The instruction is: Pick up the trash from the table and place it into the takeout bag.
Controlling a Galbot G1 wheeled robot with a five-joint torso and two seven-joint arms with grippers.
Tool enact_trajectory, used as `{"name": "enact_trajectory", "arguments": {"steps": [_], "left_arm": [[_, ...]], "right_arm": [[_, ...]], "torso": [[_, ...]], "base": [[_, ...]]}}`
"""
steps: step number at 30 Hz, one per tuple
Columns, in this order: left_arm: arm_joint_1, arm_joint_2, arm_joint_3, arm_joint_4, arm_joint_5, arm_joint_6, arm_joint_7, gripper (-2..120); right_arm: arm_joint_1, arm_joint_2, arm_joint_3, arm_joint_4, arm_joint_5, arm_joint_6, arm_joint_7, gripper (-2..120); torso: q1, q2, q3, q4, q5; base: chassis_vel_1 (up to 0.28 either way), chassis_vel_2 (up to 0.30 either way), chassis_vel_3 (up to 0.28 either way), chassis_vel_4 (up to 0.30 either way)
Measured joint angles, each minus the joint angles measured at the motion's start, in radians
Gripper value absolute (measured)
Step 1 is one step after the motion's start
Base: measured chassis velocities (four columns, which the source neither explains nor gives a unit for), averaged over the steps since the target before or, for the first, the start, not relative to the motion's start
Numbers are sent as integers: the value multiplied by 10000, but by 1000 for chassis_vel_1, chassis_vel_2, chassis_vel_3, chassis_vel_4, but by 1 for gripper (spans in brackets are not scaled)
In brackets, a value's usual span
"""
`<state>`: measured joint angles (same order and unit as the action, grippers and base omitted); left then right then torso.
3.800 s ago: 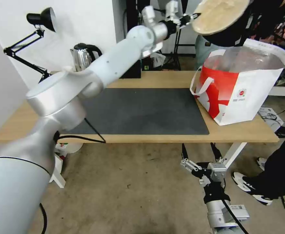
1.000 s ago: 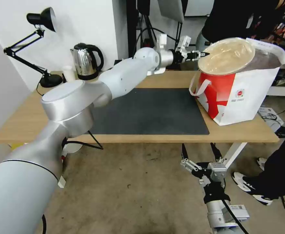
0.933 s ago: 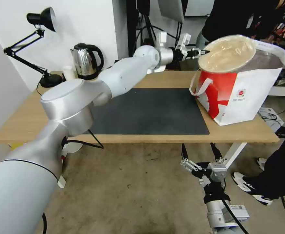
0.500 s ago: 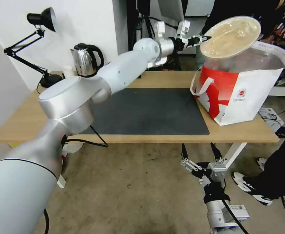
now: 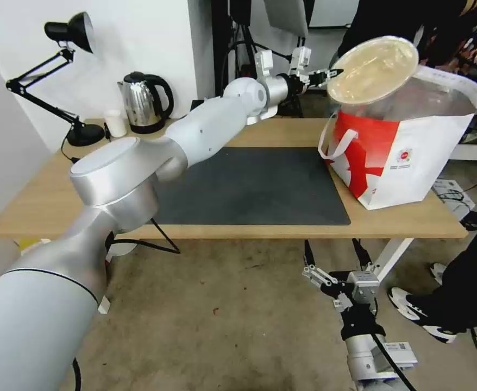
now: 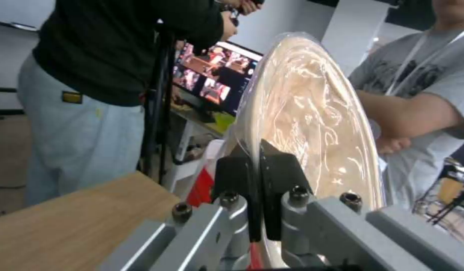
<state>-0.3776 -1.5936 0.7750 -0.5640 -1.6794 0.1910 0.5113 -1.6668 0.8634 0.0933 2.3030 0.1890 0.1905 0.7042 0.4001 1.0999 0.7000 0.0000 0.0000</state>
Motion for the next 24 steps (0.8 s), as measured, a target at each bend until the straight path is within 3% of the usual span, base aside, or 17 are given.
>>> {"name": "enact_trajectory", "arguments": {"steps": [14, 20, 24], "left_arm": [[26, -3, 60, -24, 338, -253, -412, 0], [-11, -2, 202, -47, 552, -221, -370, 0], [-48, 0, 410, -100, 716, -159, -15, 0]], "right_arm": [[0, 0, 0, 0, 0, 0, 0, 100], [0, 0, -1, 0, 0, 0, 0, 100], [0, 0, 0, 0, 0, 0, 0, 100]], "torso": [[0, 0, 0, 0, 0], [0, 0, 0, 0, 0], [0, 0, 0, 0, 0]], "base": [[0, 0, 0, 0], [0, 0, 0, 0], [0, 0, 0, 0]]}}
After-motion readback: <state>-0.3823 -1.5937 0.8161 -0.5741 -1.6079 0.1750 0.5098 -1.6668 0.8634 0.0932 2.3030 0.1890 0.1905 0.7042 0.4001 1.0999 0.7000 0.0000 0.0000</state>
